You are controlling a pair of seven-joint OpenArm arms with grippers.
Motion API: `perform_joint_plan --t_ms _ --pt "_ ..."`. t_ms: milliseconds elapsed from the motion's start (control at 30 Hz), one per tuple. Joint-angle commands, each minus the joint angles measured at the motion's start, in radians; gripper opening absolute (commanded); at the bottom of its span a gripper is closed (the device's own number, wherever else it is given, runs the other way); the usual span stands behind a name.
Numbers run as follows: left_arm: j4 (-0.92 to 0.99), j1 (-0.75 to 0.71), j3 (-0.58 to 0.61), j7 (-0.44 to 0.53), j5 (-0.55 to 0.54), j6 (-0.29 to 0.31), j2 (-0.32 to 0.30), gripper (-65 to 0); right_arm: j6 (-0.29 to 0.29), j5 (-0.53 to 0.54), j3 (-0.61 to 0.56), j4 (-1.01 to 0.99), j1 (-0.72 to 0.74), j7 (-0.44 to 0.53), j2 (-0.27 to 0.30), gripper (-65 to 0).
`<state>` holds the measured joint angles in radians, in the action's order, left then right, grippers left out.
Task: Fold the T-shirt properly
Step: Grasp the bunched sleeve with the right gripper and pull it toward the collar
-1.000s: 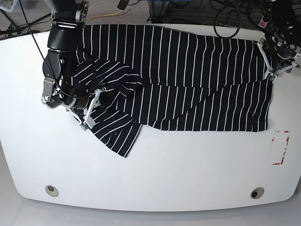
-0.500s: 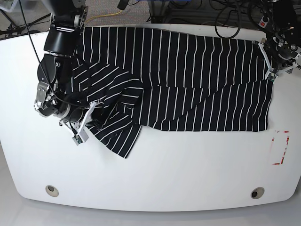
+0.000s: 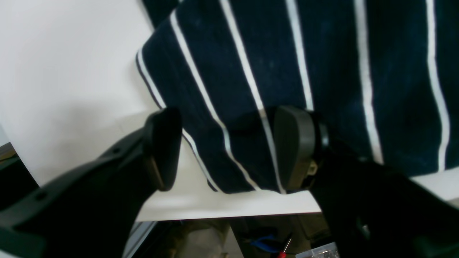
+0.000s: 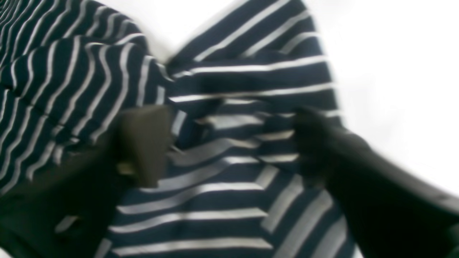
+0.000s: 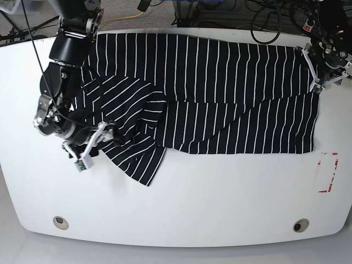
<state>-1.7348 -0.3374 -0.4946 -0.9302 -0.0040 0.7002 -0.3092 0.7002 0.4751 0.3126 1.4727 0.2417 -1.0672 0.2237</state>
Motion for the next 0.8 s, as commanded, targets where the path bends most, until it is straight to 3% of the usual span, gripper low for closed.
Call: perform_joint_plan --t_ms 0,100,267,367,533,767 --pt "-0.054 0.005 -0.011 0.004 -0.006 -0.002 -0.02 -27.6 -0.002 0.012 0.056 0.024 0.003 0.018 0.056 -9.0" --pt "-0.096 0.007 -0.011 0.004 -0.008 -0.002 -0.014 -27.6 -0.002 0.006 0.096 0.024 -0.014 0.011 0.104 -10.3" --pt "-0.175 0.007 -0.013 0.003 -0.098 -0.002 -0.011 -27.6 -0.002 0.041 0.15 0.105 -0.084 -0.15 0.168 -15.7" --pt "-0.173 0.007 -0.042 0.003 -0.162 -0.002 -0.011 -27.6 -0.002 0.086 0.205 0.25 -0.192 -0.201 0.167 -17.3" --pt "-0.159 0.007 -0.057 0.006 -0.169 -0.002 0.011 -27.6 -0.002 0.109 0.231 0.431 -0.374 -0.241 0.165 -17.0" --pt "-0.047 0.007 -0.06 0.009 -0.169 -0.002 0.009 -27.6 -0.002 0.106 0.313 0.474 -0.562 -0.245 0.119 -17.1"
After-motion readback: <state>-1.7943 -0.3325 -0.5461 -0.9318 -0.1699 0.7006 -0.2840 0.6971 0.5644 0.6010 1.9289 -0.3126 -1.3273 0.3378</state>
